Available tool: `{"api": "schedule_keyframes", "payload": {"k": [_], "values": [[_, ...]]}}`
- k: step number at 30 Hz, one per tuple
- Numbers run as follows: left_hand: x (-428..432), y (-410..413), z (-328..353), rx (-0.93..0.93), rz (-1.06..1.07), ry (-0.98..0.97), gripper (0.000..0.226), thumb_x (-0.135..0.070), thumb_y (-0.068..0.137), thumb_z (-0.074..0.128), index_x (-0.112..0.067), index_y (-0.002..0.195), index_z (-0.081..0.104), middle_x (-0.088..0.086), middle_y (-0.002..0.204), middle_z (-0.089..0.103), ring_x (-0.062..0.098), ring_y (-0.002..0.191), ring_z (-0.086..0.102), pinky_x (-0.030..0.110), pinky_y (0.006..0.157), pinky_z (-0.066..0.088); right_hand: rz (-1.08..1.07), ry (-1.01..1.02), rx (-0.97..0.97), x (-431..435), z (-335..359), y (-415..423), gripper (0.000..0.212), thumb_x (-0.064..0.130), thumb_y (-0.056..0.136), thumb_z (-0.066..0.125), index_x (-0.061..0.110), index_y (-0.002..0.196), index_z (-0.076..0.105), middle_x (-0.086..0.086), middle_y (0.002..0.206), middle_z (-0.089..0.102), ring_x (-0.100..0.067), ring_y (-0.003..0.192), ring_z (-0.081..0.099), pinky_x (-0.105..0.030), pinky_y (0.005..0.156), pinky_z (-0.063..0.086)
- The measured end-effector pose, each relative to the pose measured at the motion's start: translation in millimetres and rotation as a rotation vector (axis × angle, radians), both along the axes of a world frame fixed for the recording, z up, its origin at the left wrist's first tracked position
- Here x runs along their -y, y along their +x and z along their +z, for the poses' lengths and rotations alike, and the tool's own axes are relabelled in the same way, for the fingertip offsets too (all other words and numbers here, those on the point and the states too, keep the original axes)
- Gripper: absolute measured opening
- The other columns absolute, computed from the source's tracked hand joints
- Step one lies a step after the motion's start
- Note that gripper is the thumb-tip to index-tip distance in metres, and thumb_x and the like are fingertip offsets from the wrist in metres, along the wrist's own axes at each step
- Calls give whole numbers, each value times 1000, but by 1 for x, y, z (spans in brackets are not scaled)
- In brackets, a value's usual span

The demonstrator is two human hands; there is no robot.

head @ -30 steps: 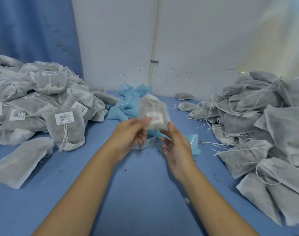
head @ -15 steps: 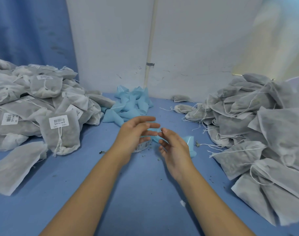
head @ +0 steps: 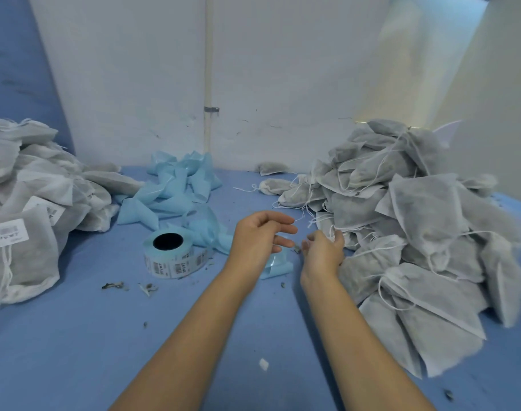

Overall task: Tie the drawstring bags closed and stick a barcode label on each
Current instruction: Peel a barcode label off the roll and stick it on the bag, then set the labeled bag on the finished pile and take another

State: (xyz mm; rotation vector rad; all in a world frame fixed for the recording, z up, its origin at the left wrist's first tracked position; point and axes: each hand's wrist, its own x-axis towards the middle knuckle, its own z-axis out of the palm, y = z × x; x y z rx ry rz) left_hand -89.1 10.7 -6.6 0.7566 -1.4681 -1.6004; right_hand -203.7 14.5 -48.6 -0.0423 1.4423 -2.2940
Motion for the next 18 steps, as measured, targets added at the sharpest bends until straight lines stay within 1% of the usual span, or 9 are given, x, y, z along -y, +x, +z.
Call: {"api": "schedule_keyframes", "payload": {"k": [2, 4, 6, 7, 9, 10, 11, 14, 18], "values": [[-1, -6, -1, 0, 4, 9, 26, 2, 88, 44, -12, 84, 66, -3, 73, 70, 6, 53, 61, 13, 52, 42, -6, 31, -36, 4, -3, -7, 73, -4, 84, 49, 24, 148, 29, -10, 155, 15, -20, 95, 50, -27, 75, 44], [-1, -9, -3, 6, 12, 19, 26, 2, 87, 44, -11, 84, 66, -3, 73, 71, 6, 52, 61, 13, 52, 42, -2, 26, -43, 4, -6, -14, 70, -5, 84, 50, 18, 147, 29, -12, 148, 32, -17, 99, 43, -21, 80, 40], [1, -9, -5, 1, 24, 37, 27, 3, 87, 43, -11, 84, 66, -3, 73, 71, 6, 51, 60, 13, 51, 41, -35, 35, -3, 1, -7, -20, 51, -3, 85, 49, 15, 132, 43, -8, 117, 52, -17, 86, 46, -13, 62, 37], [2, -9, -6, -3, 30, 44, 28, 3, 87, 43, -12, 83, 67, -3, 72, 71, 7, 51, 60, 13, 51, 41, -58, 55, 6, 0, -6, -21, 33, -2, 86, 49, 13, 116, 49, -6, 97, 53, -17, 75, 44, -13, 53, 34], [4, -9, -8, -8, 39, 54, 31, 4, 87, 40, -11, 83, 66, -3, 71, 71, 7, 50, 59, 14, 51, 41, -103, 66, 6, 0, -7, -20, 12, -2, 86, 45, 9, 84, 49, -2, 69, 40, -15, 59, 32, -17, 46, 27], [4, -8, -10, -10, 44, 59, 32, 5, 87, 39, -11, 82, 66, -3, 70, 71, 6, 49, 59, 13, 50, 41, -113, 39, 9, 1, -8, -20, 18, -3, 87, 43, 11, 76, 47, -2, 65, 36, -14, 57, 30, -18, 48, 27], [4, -7, -11, -10, 49, 62, 33, 5, 87, 38, -11, 81, 66, -4, 68, 71, 6, 48, 59, 13, 49, 41, -104, -22, 38, 1, -6, -17, 20, -4, 88, 43, 10, 76, 50, -3, 66, 40, -12, 57, 36, -16, 51, 32], [7, 0, -14, -1, 72, 66, 34, 5, 87, 38, -12, 79, 66, -4, 66, 70, 5, 46, 57, 11, 47, 42, -21, -177, 66, 2, -1, -4, 22, -2, 95, 43, 1, 102, 63, -7, 87, 61, -9, 73, 60, -14, 65, 53], [14, 18, -17, 0, 131, 84, 33, 8, 87, 38, -10, 76, 64, 2, 70, 68, 6, 44, 56, 12, 45, 42, 81, -172, -27, 5, 1, 16, 23, -4, 95, 42, 1, 92, 65, -12, 96, 66, -17, 82, 66, -13, 63, 54]]}}
